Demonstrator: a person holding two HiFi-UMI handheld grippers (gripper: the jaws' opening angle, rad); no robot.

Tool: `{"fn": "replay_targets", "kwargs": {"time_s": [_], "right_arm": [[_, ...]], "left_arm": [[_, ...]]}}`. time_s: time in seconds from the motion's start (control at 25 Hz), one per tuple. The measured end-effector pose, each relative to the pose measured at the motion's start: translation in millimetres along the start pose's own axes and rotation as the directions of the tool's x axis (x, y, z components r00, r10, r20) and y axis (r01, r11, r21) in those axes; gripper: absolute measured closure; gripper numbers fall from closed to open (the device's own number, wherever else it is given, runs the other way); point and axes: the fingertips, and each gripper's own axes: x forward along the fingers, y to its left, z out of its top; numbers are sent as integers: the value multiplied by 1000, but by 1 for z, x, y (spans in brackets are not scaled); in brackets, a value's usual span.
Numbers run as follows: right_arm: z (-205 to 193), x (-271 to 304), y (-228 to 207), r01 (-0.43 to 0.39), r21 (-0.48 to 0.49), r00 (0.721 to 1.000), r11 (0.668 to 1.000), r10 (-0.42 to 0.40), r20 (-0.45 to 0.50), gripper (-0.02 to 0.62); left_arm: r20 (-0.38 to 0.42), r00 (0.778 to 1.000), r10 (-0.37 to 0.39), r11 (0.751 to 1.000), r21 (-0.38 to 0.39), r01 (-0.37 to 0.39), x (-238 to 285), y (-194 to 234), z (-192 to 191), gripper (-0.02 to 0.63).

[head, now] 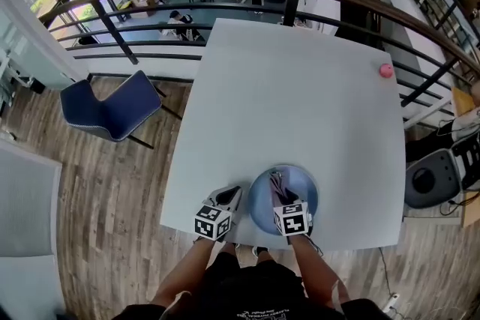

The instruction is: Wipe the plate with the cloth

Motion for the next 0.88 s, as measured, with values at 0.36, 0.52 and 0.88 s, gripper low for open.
{"fn": "replay_targets", "kwargs": {"time_s": [0.36, 0.52, 0.88], "right_arm": [[-4, -9, -35, 70, 21, 998, 997, -70, -3, 485], [-10, -12, -52, 98, 22, 995, 995, -98, -6, 485], [-13, -21, -65, 133, 37, 991, 990, -133, 8, 485]], "left_arm": [[-11, 1000, -18, 1000, 22, 19, 8, -12, 2, 594], [-16, 999, -35, 999, 11, 35, 13, -18, -1, 594], [22, 998, -56, 998, -28, 57, 14, -22, 17, 594]]}}
